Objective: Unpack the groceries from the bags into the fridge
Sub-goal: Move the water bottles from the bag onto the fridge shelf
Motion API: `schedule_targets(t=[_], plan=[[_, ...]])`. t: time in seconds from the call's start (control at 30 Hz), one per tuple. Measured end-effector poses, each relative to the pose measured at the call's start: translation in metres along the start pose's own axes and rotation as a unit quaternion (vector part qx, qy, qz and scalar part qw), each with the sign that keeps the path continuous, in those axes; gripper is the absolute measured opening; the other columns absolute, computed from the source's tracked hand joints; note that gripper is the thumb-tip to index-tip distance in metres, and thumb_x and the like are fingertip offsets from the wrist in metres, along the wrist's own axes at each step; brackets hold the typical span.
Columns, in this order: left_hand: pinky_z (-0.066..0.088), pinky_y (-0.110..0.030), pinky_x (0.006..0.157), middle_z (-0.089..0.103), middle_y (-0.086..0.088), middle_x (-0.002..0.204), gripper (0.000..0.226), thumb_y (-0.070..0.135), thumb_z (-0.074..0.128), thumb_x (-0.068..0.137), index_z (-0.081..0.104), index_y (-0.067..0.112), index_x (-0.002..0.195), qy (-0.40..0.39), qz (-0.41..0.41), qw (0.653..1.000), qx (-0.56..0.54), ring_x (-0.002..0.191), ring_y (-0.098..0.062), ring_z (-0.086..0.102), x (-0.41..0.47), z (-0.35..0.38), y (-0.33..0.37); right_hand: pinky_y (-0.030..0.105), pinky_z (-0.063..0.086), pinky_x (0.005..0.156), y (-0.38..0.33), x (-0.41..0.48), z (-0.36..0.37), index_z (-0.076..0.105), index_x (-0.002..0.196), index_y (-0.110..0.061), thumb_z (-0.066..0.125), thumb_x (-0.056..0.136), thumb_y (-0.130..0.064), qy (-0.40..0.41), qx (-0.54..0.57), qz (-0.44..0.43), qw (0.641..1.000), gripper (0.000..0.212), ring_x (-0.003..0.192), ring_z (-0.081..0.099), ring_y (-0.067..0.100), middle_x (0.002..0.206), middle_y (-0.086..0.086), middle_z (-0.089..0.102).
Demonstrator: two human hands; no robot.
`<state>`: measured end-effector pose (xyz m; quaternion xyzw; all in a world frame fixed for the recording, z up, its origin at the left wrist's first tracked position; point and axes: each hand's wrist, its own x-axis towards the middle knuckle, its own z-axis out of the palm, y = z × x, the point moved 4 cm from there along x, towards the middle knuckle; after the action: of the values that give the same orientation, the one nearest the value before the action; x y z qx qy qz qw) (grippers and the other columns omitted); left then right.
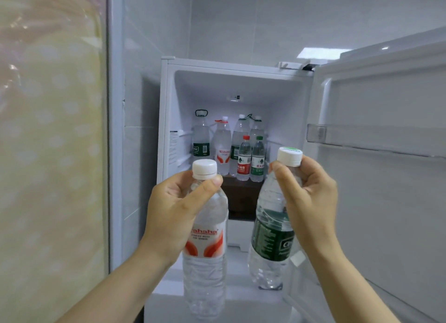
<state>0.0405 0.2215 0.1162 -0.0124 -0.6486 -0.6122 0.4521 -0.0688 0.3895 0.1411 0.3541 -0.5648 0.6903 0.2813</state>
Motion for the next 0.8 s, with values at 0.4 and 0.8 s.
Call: schedule_targets(t=[0.4,0.8], plan=[[0.054,-0.049,0.085,0.074,-0.006,0.083,0.026,0.042,0.074,0.065,0.076,0.023,0.083,0.037,-0.018,0.999,0.033,0.086,-0.032,0.069,0.069,0.004,-0.064,0.040,0.054,0.076,0.099,0.050,0.042,0.070,0.084,-0.027,0.071,0.085,-0.016,-0.008,0.020,0.020,1.000,0.011,0.075,0.065,0.013,0.079,-0.001,0.072],[0.055,-0.047,0.085,0.075,-0.003,0.085,0.031,0.040,0.070,0.067,0.075,0.020,0.091,0.025,-0.012,0.999,0.028,0.085,-0.027,0.070,0.179,-0.013,-0.133,0.019,0.054,0.071,0.185,0.113,0.113,0.069,0.090,-0.030,0.070,0.085,-0.016,0.003,0.019,0.012,1.000,0.015,0.079,0.068,0.005,0.083,-0.010,0.073]])
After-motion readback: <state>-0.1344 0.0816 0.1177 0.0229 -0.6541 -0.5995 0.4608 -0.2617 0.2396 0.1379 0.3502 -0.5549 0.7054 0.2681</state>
